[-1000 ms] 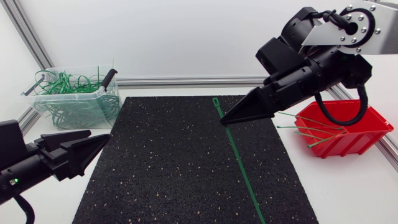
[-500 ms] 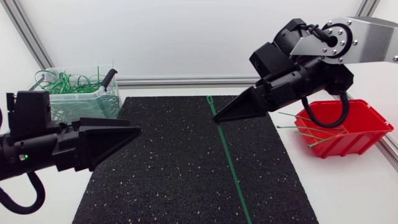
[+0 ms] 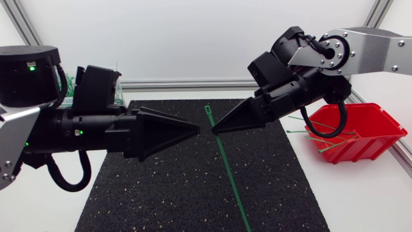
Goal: Take a green cable tie from the red box, thread the tail through the head to close it, then place it in the transparent bin on the left.
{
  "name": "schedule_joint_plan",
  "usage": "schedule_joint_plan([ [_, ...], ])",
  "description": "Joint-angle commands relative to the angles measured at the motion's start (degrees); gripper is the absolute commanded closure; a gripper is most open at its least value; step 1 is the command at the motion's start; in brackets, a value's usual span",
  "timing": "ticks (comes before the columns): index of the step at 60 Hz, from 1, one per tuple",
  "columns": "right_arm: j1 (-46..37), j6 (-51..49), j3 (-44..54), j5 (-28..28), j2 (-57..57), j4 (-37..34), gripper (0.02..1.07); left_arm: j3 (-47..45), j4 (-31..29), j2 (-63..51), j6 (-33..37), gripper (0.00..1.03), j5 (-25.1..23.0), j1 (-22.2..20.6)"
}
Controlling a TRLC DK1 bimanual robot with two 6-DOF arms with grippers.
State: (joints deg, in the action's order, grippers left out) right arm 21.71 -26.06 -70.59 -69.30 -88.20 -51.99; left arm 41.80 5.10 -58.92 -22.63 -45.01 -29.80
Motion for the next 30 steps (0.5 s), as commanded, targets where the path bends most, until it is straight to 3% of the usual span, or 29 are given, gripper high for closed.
schedule_joint_plan([
  [1,1.0,1.7,1.8,-0.8,0.0,1.2,1.01,2.6,1.6,-2.2,-1.5,0.04,-0.8,-1.5],
  [19,1.2,4.3,3.5,-2.5,1.5,5.1,1.01,4.3,4.8,-5.7,-3.1,0.05,-0.8,-4.6],
  [30,0.2,4.5,3.8,-3.7,2.0,5.8,1.01,4.4,6.8,-7.7,-4.4,0.13,-0.8,-4.7],
])
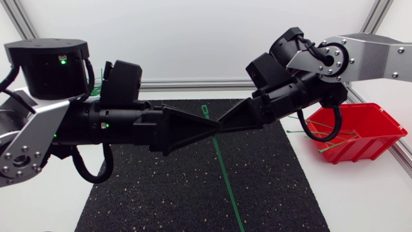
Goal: Take a green cable tie from the red box, thread the tail through the head to close it, then place it in the transparent bin on the left.
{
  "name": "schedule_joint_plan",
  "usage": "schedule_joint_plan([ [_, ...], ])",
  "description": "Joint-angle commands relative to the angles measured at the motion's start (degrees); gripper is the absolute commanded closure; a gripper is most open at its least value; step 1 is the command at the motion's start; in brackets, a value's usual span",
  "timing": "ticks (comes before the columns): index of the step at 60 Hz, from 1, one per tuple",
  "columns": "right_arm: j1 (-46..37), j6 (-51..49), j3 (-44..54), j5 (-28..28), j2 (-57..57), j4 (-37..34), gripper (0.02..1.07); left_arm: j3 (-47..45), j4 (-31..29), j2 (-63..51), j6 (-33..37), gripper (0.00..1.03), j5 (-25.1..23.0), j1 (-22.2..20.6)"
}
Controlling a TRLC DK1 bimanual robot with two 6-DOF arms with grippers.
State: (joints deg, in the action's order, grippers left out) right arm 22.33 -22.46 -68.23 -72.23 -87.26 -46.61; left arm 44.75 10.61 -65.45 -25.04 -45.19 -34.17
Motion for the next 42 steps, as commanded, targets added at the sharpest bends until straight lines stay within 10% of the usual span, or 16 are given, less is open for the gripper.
schedule_joint_plan([
  [1,-0.5,1.0,1.4,-0.8,1.0,0.4,1.01,1.5,1.4,-1.3,-2.0,0.14,-0.6,-0.4],
  [42,-0.4,2.2,3.8,-0.7,4.1,3.4,1.01,0.8,5.8,-4.0,-5.2,0.76,-0.7,1.9],
])
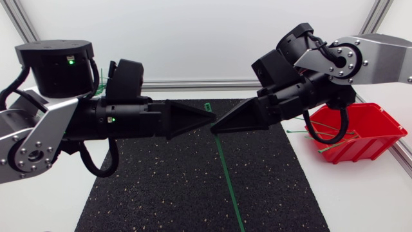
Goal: Take a green cable tie from the red box, thread the tail through the head to close it, then place it in the transparent bin on the left.
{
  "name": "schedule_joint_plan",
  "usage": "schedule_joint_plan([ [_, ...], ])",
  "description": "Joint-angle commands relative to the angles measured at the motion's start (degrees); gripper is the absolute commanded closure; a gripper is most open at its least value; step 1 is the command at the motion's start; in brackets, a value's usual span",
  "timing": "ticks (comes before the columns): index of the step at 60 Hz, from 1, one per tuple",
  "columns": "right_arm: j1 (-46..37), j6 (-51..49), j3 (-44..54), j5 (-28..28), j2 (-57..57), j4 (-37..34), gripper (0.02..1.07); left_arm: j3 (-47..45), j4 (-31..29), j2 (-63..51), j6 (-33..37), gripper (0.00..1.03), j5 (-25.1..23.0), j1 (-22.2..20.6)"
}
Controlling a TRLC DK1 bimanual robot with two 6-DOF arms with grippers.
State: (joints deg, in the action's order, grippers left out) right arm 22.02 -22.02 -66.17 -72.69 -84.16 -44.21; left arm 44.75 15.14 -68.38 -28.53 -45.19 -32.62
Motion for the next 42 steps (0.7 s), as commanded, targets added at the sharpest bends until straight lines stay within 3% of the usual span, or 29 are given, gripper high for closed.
schedule_joint_plan([
  [1,-0.1,1.8,1.8,-0.3,1.1,1.0,1.01,0.8,1.3,-1.1,-1.8,0.76,-0.7,0.4],
  [15,-0.1,2.5,2.7,0.1,2.2,2.4,1.01,0.7,1.3,-1.1,-2.1,0.81,-0.6,0.5],
  [26,0.1,2.8,3.0,0.3,2.5,2.5,1.01,0.8,1.4,-1.1,-2.9,0.99,-0.5,0.6],
  [42,0.7,3.7,3.0,1.3,2.5,2.6,1.01,0.7,1.5,-0.6,-3.6,0.99,-0.3,0.8],
])
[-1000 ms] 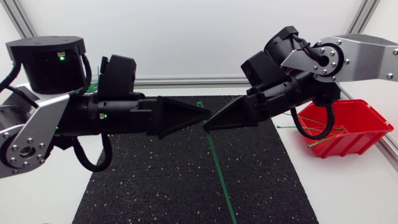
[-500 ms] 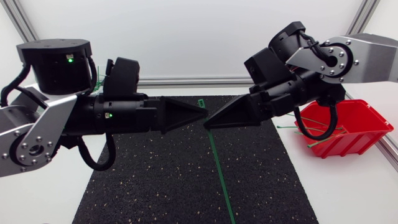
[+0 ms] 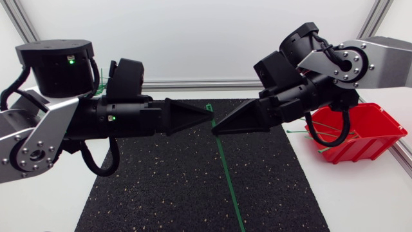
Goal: Take a green cable tie from the red box, thread the tail through the head to close it, then place it in the transparent bin on the left.
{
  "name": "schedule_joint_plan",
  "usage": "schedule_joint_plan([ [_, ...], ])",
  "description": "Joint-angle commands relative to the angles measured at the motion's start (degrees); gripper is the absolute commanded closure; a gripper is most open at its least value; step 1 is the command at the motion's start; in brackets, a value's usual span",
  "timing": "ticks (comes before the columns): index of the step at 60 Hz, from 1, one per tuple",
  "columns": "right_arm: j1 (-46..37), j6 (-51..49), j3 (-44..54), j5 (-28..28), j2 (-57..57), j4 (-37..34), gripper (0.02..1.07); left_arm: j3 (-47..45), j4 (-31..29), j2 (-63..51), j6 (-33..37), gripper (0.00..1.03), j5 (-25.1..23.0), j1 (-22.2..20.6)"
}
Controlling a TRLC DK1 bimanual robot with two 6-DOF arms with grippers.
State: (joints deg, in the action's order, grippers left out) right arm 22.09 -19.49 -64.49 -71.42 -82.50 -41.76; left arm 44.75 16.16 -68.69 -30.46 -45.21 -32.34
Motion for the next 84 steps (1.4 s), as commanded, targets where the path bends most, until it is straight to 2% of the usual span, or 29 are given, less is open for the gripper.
schedule_joint_plan([
  [1,0.6,1.1,1.3,0.3,0.9,0.2,1.0,0.7,0.4,-0.3,-1.7,0.99,-0.2,0.6],
  [17,1.0,1.1,1.6,1.4,1.6,0.5,0.98,0.9,-0.5,0.1,-2.8,0.99,-0.2,0.9],
  [22,1.1,1.6,1.8,2.0,1.7,0.4,0.92,1.0,-1.1,0.4,-2.9,0.99,-0.2,0.9],
  [30,2.0,2.8,2.4,5.4,3.3,0.2,0.7,1.3,-2.2,1.1,-2.9,0.99,-0.2,1.5],
  [35,2.5,3.5,2.7,7.9,3.9,0.0,0.63,1.5,-2.6,1.4,-2.9,0.99,-0.2,1.9],
  [39,3.1,3.5,3.2,11.6,4.6,0.0,0.5,1.5,-3.1,1.7,-2.9,0.99,-0.3,2.0],
  [47,4.7,3.6,3.4,16.3,5.1,-0.7,0.38,2.1,-4.6,1.8,-2.6,0.99,-0.4,2.1],
  [53,6.5,4.9,4.1,22.0,6.3,0.0,0.31,2.6,-6.1,2.0,-2.1,0.99,-0.7,2.5],
  [63,6.9,8.4,4.9,25.0,7.4,1.6,0.26,3.7,-9.2,2.2,-0.1,0.99,-2.1,3.8],
  [68,6.8,8.6,5.6,25.4,7.3,2.3,0.25,4.0,-10.2,2.1,0.4,0.99,-3.3,4.4],
  [72,6.0,9.0,6.8,27.6,7.9,5.5,0.25,4.4,-11.1,2.1,1.1,0.99,-3.5,5.0],
  [84,5.5,9.3,8.7,32.0,9.4,9.1,0.26,5.2,-12.7,1.8,1.6,0.99,-5.1,6.1],
])
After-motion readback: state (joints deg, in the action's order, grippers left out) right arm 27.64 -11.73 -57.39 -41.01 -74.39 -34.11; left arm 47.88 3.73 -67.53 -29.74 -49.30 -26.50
